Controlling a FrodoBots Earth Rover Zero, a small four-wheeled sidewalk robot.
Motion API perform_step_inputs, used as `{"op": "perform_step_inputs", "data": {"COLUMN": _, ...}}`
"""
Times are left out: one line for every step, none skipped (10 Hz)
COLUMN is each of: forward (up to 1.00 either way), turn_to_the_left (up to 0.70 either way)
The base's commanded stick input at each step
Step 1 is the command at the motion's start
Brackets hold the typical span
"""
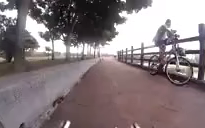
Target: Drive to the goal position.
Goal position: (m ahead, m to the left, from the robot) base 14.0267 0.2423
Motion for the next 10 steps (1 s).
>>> {"op": "perform_step_inputs", "data": {"forward": 0.7, "turn_to_the_left": 0.07}}
{"op": "perform_step_inputs", "data": {"forward": 0.7, "turn_to_the_left": 0.07}}
{"op": "perform_step_inputs", "data": {"forward": 0.7, "turn_to_the_left": 0.07}}
{"op": "perform_step_inputs", "data": {"forward": 0.7, "turn_to_the_left": 0.07}}
{"op": "perform_step_inputs", "data": {"forward": 0.7, "turn_to_the_left": 0.07}}
{"op": "perform_step_inputs", "data": {"forward": 0.7, "turn_to_the_left": 0.07}}
{"op": "perform_step_inputs", "data": {"forward": 0.7, "turn_to_the_left": 0.07}}
{"op": "perform_step_inputs", "data": {"forward": 0.7, "turn_to_the_left": -0.23}}
{"op": "perform_step_inputs", "data": {"forward": 0.7, "turn_to_the_left": -0.28}}
{"op": "perform_step_inputs", "data": {"forward": 0.7, "turn_to_the_left": -0.28}}
